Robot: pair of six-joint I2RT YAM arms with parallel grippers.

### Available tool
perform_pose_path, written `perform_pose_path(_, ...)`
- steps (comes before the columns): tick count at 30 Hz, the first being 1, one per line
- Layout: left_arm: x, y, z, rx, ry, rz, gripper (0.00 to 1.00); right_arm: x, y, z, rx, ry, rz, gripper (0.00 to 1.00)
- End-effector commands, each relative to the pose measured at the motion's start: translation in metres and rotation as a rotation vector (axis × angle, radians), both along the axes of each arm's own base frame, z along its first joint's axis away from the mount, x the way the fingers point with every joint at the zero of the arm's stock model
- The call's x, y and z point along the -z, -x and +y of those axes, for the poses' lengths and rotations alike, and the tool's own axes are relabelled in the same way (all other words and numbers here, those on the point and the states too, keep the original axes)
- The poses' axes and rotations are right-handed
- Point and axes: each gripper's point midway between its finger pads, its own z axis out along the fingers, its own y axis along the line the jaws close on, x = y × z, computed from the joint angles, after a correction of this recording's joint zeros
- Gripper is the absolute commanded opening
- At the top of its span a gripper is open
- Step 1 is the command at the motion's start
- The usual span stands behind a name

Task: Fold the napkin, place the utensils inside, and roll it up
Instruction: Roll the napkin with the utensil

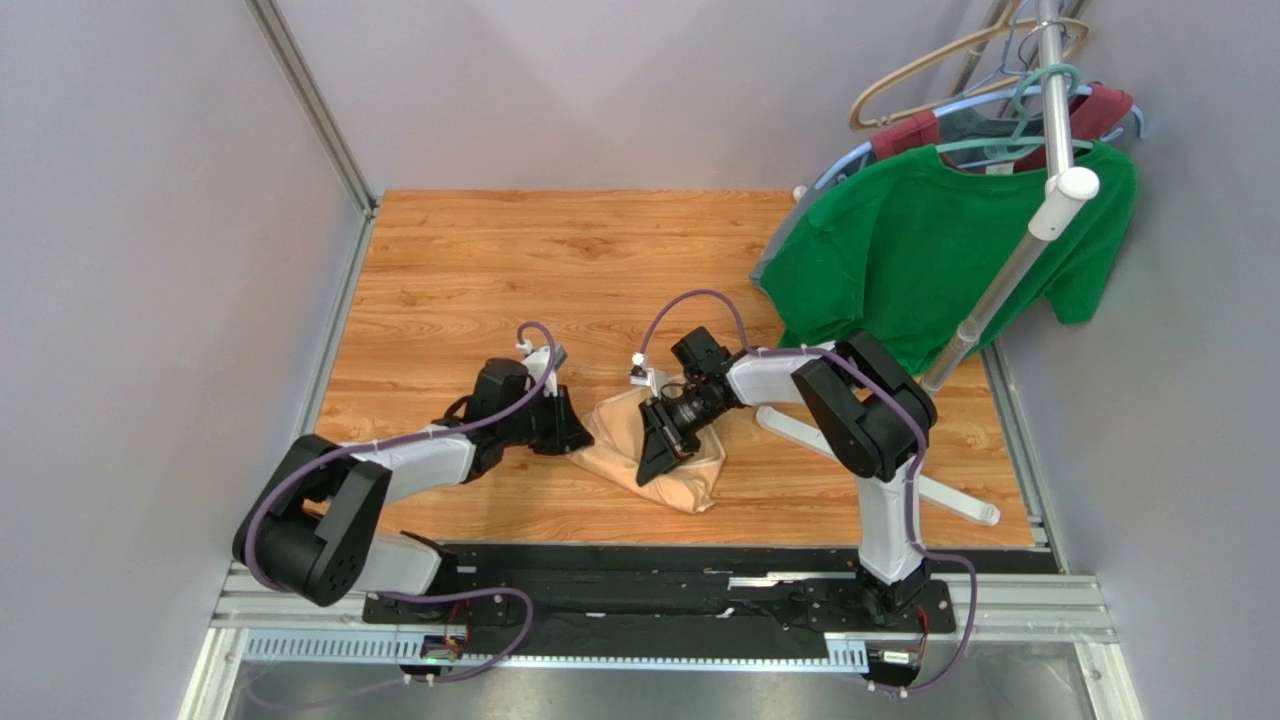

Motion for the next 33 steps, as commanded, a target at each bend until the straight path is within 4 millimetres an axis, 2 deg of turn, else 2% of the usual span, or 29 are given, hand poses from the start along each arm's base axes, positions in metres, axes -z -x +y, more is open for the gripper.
perform_pose_path(1,-0.001,-0.006,-0.002,-0.006,0.000,0.011,0.09,0.037,-0.002,-0.019,0.027,0.159,-0.019,0.17)
perform_pose_path(2,0.001,-0.008,0.001,-0.018,-0.017,0.014,0.02,0.034,-0.002,-0.018,0.028,0.156,-0.023,0.21)
perform_pose_path(3,0.003,-0.006,0.003,-0.021,-0.034,0.035,0.00,0.033,-0.003,-0.018,0.029,0.154,-0.031,0.23)
perform_pose_path(5,0.006,-0.007,0.006,-0.022,-0.066,0.051,0.00,0.030,-0.006,-0.018,0.036,0.157,-0.047,0.27)
perform_pose_path(7,0.008,-0.006,0.007,-0.011,-0.091,0.078,0.00,0.020,-0.012,-0.017,0.050,0.156,-0.088,0.35)
perform_pose_path(8,0.008,-0.005,0.006,-0.006,-0.093,0.088,0.00,0.017,-0.014,-0.016,0.053,0.152,-0.100,0.44)
perform_pose_path(10,0.011,-0.006,0.006,0.000,-0.110,0.117,0.00,0.003,-0.020,-0.015,0.066,0.142,-0.143,0.47)
perform_pose_path(11,0.008,-0.010,0.004,0.002,-0.107,0.111,0.00,-0.001,-0.023,-0.015,0.073,0.147,-0.160,0.52)
perform_pose_path(12,0.016,-0.003,0.007,0.006,-0.127,0.160,0.00,-0.002,-0.026,-0.018,0.085,0.171,-0.185,0.57)
perform_pose_path(13,0.016,-0.004,0.006,0.014,-0.127,0.164,0.00,-0.013,-0.031,-0.017,0.096,0.160,-0.224,0.59)
perform_pose_path(14,0.015,-0.006,0.004,0.018,-0.125,0.169,0.00,-0.017,-0.034,-0.018,0.106,0.162,-0.245,0.67)
perform_pose_path(15,0.019,-0.004,0.004,0.021,-0.132,0.191,0.00,-0.019,-0.040,-0.021,0.122,0.184,-0.281,0.68)
perform_pose_path(16,0.020,-0.004,0.004,0.022,-0.134,0.198,0.00,-0.031,-0.045,-0.021,0.139,0.176,-0.330,0.68)
perform_pose_path(18,0.021,-0.004,0.002,0.027,-0.133,0.212,0.00,-0.035,-0.057,-0.030,0.190,0.219,-0.427,0.69)
perform_pose_path(20,0.021,-0.006,0.001,0.030,-0.134,0.212,0.00,-0.054,-0.067,-0.036,0.233,0.215,-0.523,0.69)
perform_pose_path(21,0.021,-0.006,0.001,0.030,-0.136,0.216,0.00,-0.055,-0.071,-0.042,0.255,0.232,-0.569,0.69)
perform_pose_path(22,0.022,-0.006,0.002,0.029,-0.139,0.220,0.00,-0.060,-0.071,-0.044,0.258,0.222,-0.600,0.69)
perform_pose_path(23,0.022,-0.006,0.002,0.029,-0.143,0.222,0.00,-0.078,-0.072,-0.043,0.267,0.184,-0.665,0.69)
perform_pose_path(24,0.024,-0.007,0.002,0.028,-0.148,0.225,0.00,-0.074,-0.070,-0.050,0.253,0.211,-0.718,0.69)
perform_pose_path(26,0.024,-0.007,0.003,0.028,-0.155,0.236,0.00,-0.088,-0.057,-0.046,0.202,0.187,-0.814,0.69)
perform_pose_path(27,0.028,-0.006,0.003,0.030,-0.162,0.249,0.00,-0.084,-0.052,-0.049,0.187,0.212,-0.847,0.69)
perform_pose_path(28,0.028,-0.006,0.003,0.032,-0.163,0.253,0.00,-0.084,-0.039,-0.043,0.144,0.202,-0.874,0.69)
perform_pose_path(30,0.030,-0.008,0.002,0.035,-0.165,0.261,0.00,-0.087,-0.032,-0.041,0.116,0.200,-0.944,0.69)
perform_pose_path(31,0.030,-0.008,0.002,0.038,-0.166,0.265,0.00,-0.081,-0.018,-0.037,0.076,0.198,-0.959,0.69)
perform_pose_path(33,0.032,-0.008,0.001,0.042,-0.168,0.272,0.00,-0.085,-0.011,-0.032,0.065,0.189,-1.019,0.68)
